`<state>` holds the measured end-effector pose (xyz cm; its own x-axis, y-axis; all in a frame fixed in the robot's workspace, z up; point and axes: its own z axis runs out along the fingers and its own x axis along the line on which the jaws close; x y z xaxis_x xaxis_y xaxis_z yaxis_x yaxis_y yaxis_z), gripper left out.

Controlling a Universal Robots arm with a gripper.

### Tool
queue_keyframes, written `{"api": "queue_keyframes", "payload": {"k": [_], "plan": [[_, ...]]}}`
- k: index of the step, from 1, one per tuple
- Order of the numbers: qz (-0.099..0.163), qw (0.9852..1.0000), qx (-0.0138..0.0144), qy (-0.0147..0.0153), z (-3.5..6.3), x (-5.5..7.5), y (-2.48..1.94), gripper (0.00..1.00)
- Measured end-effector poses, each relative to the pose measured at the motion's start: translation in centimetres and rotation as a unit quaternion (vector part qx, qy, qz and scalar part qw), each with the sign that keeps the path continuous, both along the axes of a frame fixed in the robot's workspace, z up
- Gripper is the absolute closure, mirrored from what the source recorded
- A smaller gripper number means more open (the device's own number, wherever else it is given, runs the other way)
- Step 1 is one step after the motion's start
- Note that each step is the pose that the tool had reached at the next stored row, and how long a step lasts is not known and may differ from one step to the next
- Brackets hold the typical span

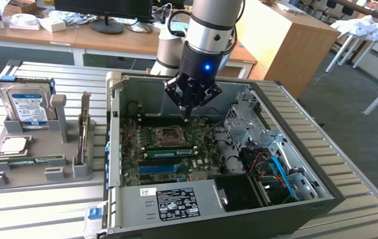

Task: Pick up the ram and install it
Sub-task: 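Press down the ram until it locks into place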

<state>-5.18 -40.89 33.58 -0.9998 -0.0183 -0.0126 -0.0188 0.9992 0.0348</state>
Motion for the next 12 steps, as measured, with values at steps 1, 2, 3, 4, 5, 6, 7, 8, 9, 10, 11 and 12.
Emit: {"api": "queue_keyframes", "payload": {"k": [1,2,3,4,5,6,7,8,9,10,11,12], "plan": [[0.000,1.0000,0.0000,0.0001,0.06,0.00,0.00,0.90],[0.000,1.0000,0.0000,0.0001,0.12,0.00,0.00,0.90],[0.000,1.0000,0.0001,0.0001,0.17,0.00,0.00,0.90],[0.000,1.0000,0.0001,0.0001,0.22,0.00,0.00,0.90],[0.000,1.0000,0.0001,0.0001,0.27,0.00,0.00,0.90],[0.000,1.0000,0.0001,0.0001,0.29,0.00,0.00,0.90],[0.000,1.0000,0.0002,0.0001,0.29,0.00,0.00,0.90],[0.000,1.0000,0.0002,0.0001,0.29,0.00,0.00,0.90],[0.000,1.0000,0.0001,0.0001,0.30,0.00,0.00,0.90],[0.000,1.0000,0.0001,0.0001,0.30,0.00,0.00,0.90],[0.000,1.0000,0.0001,0.0001,0.30,0.00,0.00,0.90],[0.000,1.0000,0.0001,0.0001,0.30,0.00,0.00,0.90]]}}
